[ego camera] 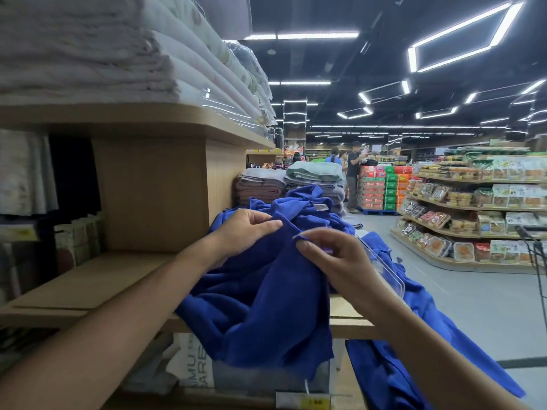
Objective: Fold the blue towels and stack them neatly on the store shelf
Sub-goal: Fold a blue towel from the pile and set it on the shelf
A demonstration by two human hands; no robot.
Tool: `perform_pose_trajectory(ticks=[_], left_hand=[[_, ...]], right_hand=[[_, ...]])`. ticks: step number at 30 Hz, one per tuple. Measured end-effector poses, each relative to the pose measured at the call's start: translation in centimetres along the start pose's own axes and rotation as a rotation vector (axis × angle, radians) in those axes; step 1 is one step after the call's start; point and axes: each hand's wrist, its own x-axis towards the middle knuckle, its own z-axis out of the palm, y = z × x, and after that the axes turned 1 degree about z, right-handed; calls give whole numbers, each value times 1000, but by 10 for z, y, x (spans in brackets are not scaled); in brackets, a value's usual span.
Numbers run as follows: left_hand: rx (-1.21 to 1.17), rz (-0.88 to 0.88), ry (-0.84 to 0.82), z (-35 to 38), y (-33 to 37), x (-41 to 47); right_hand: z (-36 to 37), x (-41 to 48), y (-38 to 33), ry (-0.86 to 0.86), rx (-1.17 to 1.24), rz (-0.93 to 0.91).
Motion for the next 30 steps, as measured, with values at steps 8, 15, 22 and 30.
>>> perform_pose_trajectory(ticks=[8, 15, 22, 30], left_hand=[[-117, 56, -92, -8, 33, -24], [-67, 149, -105, -16, 45, -26], [-130, 113, 40, -29, 72, -19], [-5, 271, 274, -60, 135, -4]], right_hand=[[14, 53, -22, 204, -446, -158], [13, 66, -42, 61, -417, -92], [0, 67, -57, -158, -466, 1], [-32, 79, -72, -192, -630, 83]])
